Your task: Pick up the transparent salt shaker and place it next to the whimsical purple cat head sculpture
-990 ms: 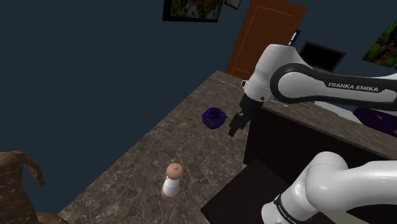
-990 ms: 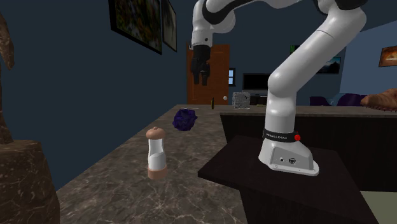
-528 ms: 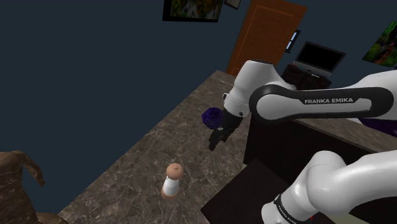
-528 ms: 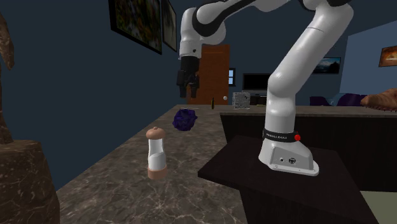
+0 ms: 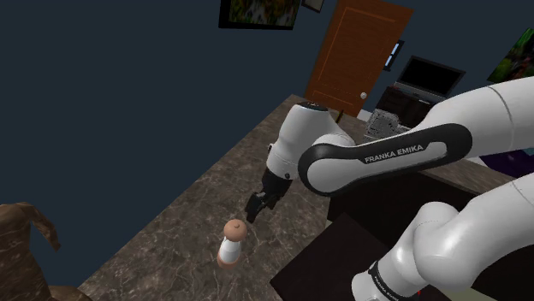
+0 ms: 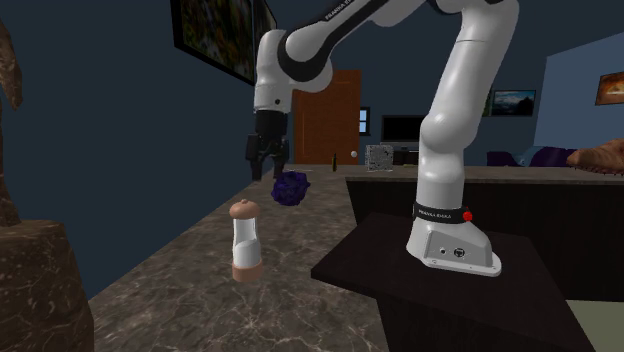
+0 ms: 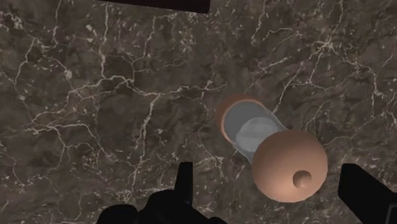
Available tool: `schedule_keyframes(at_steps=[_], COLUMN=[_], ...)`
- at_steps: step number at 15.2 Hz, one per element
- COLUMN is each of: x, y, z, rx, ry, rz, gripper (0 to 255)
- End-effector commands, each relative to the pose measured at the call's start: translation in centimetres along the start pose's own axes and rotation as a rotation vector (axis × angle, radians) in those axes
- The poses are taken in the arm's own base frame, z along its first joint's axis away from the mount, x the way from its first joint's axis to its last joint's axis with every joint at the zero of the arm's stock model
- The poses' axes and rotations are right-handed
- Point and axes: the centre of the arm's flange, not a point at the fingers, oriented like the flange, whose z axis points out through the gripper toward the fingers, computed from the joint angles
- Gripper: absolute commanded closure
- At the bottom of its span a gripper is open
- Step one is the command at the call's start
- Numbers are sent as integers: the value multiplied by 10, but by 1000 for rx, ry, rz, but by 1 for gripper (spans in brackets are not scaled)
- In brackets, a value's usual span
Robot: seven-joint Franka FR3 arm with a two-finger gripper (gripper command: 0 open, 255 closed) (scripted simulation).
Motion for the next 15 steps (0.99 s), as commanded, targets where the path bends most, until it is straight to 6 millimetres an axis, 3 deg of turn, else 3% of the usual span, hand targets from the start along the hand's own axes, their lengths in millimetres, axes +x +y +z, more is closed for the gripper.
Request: schedule_keyframes(at_steps=[1,4,11,15], x=[5,13,14,13], y=[-16,-38,-38,-38], z=[16,36,76,76], rx=[9,17,17,17], ry=[5,8,8,8], rz=[-1,-2,-2,-2], gripper=[0,0,0,0])
